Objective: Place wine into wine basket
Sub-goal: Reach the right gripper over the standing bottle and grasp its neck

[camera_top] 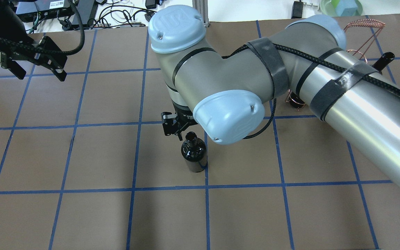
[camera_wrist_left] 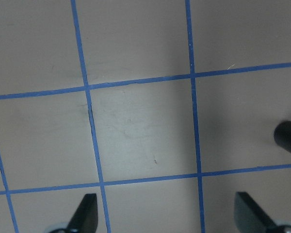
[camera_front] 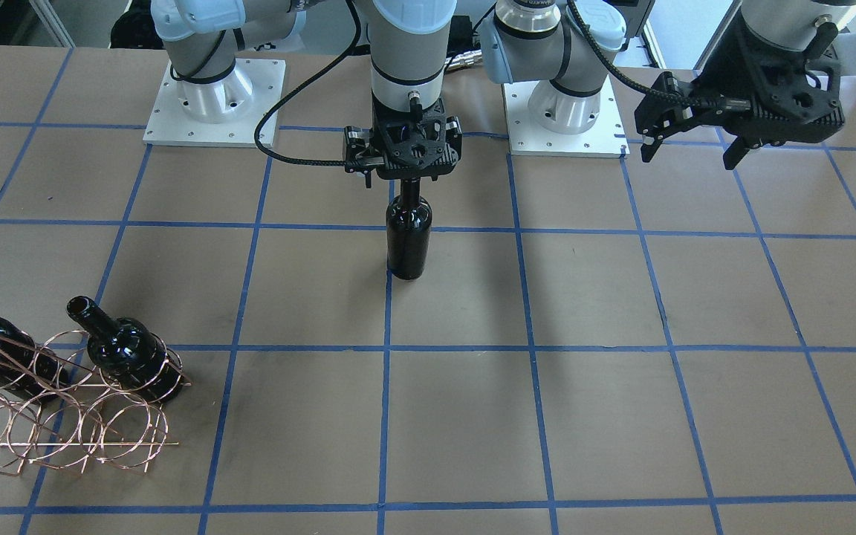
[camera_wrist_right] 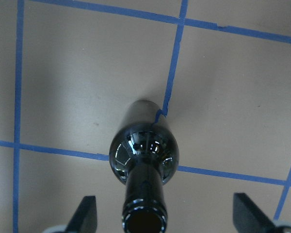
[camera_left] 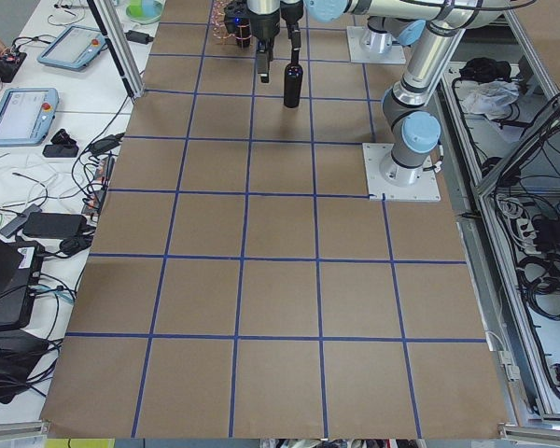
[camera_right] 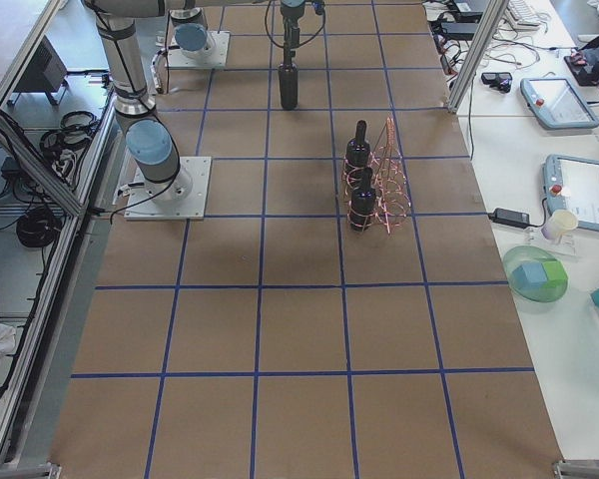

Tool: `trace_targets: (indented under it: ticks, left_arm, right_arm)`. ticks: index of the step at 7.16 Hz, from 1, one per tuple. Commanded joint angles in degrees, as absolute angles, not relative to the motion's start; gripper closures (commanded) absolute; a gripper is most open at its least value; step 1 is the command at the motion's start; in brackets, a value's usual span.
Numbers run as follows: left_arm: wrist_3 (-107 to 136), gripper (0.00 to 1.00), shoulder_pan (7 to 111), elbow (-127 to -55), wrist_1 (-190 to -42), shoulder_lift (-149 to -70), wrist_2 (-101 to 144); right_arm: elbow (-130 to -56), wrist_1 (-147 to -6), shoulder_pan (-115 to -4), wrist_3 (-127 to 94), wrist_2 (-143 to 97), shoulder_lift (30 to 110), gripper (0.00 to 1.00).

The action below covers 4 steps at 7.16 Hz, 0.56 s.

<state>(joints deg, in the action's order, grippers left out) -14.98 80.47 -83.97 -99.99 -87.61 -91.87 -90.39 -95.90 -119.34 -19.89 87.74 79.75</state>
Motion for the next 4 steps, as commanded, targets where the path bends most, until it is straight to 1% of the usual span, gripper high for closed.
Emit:
trace_targets:
  ticks: [1,3,4]
  left_arm:
    - [-15.03,0.0,80.59,-84.37,-100.02,-87.28,-91.85]
    - [-15.03,0.0,80.68,-84.46,-100.02,-87.28,-91.58]
    - [-15.03,0.0,80.68,-84.55,-100.02,-87.28,-91.5]
  right_arm:
    - [-90.44,-97.11,-119.36,-19.86,86.57,78.67,0.02]
    - [-90.44,-96.77,-119.36,-20.91,86.49,78.4,0.04]
    - [-90.44,-96.68,-119.36,-21.09,86.48,78.22,0.08]
